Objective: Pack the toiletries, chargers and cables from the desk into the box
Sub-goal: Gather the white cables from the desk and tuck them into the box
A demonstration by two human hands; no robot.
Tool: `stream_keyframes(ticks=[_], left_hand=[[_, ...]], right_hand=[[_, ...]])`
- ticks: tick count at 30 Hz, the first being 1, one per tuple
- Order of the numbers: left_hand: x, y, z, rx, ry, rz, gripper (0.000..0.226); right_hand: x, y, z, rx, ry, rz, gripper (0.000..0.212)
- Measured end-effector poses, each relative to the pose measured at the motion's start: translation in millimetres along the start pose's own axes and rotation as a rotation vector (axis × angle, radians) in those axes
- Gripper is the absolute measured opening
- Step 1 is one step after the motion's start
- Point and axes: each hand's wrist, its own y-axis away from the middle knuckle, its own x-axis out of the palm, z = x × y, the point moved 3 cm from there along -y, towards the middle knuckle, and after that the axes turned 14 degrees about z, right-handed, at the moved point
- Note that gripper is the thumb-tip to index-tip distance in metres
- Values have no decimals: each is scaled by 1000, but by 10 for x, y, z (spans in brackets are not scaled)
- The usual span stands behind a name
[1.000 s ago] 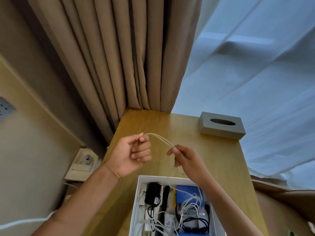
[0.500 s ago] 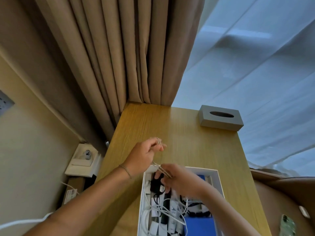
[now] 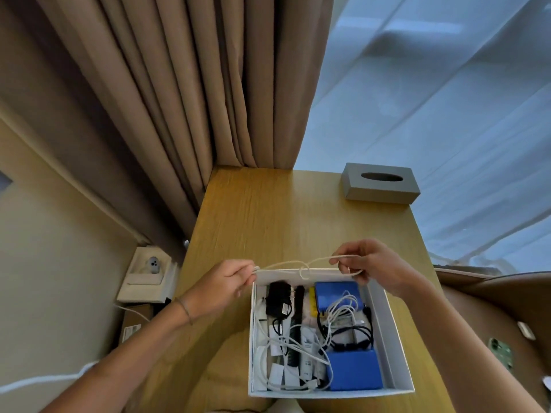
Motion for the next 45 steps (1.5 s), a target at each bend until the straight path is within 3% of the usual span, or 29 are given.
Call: stream_keyframes(ticks=[7, 10, 12, 15, 19, 23, 27, 29, 32, 35, 38, 41, 45], left_hand=[[127, 41, -49, -24, -130, 46, 38], [170, 60, -63, -34, -119, 73, 38], [222, 99, -44, -40, -53, 109, 38], [316, 138, -85, 15, 199, 174, 33], [400, 94, -169, 135, 605, 124, 29], [408, 40, -211, 220, 1063, -30, 22], [459, -81, -196, 198, 1219, -193, 22], [515, -147, -138, 122, 1191, -331, 22], [631, -212, -29, -40, 881, -503, 27], [781, -268, 0, -91, 617, -501, 25], [896, -307, -9, -74, 470, -474, 22], [1001, -333, 5, -84, 440, -448, 19], [1058, -339, 32, -125, 512, -402, 19]], right_hand=[[72, -56, -163, -120, -708, 126, 6], [56, -90, -184, -205, -1014, 13, 15], [14, -83, -197, -236, -1063, -155, 21], [63, -133, -231, -225, -885, -298, 42], [245, -171, -261, -121, -250, -382, 42], [412, -152, -364, 14, 148, -273, 29], [623, -68, -437, 7, 315, -214, 37], [751, -24, -462, 2, 377, -201, 40], [944, 32, -520, 5, 424, -148, 36], [1097, 59, -523, -30, 453, -126, 30], [1168, 63, -526, -67, 503, -223, 32], [1212, 82, -555, -51, 596, -341, 32], [1255, 115, -589, -81, 708, -448, 13]])
